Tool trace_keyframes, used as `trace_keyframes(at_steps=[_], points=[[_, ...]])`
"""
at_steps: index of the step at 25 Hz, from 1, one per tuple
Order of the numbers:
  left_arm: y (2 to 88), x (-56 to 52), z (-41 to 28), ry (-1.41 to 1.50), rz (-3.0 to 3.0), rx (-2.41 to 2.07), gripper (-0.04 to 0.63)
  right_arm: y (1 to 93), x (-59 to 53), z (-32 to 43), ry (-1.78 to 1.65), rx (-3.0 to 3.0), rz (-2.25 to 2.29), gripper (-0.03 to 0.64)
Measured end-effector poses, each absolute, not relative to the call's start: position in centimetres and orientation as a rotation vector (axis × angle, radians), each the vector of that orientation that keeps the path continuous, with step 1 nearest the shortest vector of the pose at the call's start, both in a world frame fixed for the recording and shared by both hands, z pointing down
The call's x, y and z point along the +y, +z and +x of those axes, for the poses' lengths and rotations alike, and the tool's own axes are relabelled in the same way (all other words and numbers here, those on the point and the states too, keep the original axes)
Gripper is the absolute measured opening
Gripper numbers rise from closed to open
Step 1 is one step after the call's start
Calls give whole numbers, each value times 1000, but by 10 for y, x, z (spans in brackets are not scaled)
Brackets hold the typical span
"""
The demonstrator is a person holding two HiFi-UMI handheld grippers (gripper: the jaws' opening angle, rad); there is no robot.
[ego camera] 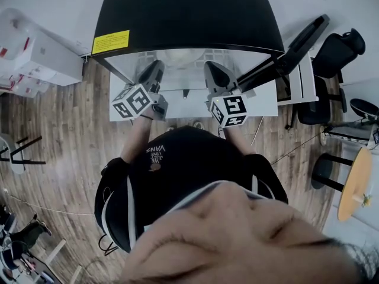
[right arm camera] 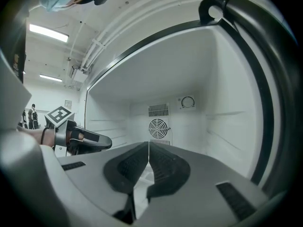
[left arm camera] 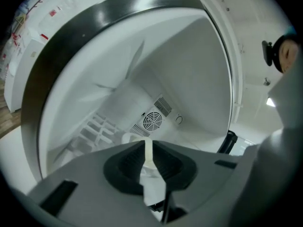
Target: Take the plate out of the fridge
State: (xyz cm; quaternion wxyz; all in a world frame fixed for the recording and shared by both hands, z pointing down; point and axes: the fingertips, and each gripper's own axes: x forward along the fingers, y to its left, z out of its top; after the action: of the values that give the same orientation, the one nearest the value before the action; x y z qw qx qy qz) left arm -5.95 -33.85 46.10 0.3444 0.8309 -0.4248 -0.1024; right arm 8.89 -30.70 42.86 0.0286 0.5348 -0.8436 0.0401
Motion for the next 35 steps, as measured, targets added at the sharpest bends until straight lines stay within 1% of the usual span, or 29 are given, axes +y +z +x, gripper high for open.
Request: trace_keyframes(at_steps=[8,9,11,12,14,17,19,24,35], points=[[470,-343,-57,-276,2066,-1094,27,431,-313,89,130,-2625,1607,12],[470,-344,-56,-287,2053,-1086,35,431,-314,89,131,-2628,1602,12],[472,-345,-56,-308,2024,-1070,88,432,-316,88,134,-2632,1592,12],[473,-345,-56,-316,2008,-1061,104,432,-316,87,136,-2634,1588,12],[476,-346,-56,-331,1975,-1044,116,433,-318,86,142,-2635,1581,12],[480,-348,-53,-359,1922,-998,155,435,-320,86,148,-2637,1572,12],[478,-349,-53,-388,1896,-967,165,435,-322,85,150,-2638,1569,12],[475,-353,-55,-436,1820,-913,183,433,-325,85,150,-2646,1569,12],[477,-359,-56,-444,1705,-870,189,434,-333,88,174,-2667,1569,12]])
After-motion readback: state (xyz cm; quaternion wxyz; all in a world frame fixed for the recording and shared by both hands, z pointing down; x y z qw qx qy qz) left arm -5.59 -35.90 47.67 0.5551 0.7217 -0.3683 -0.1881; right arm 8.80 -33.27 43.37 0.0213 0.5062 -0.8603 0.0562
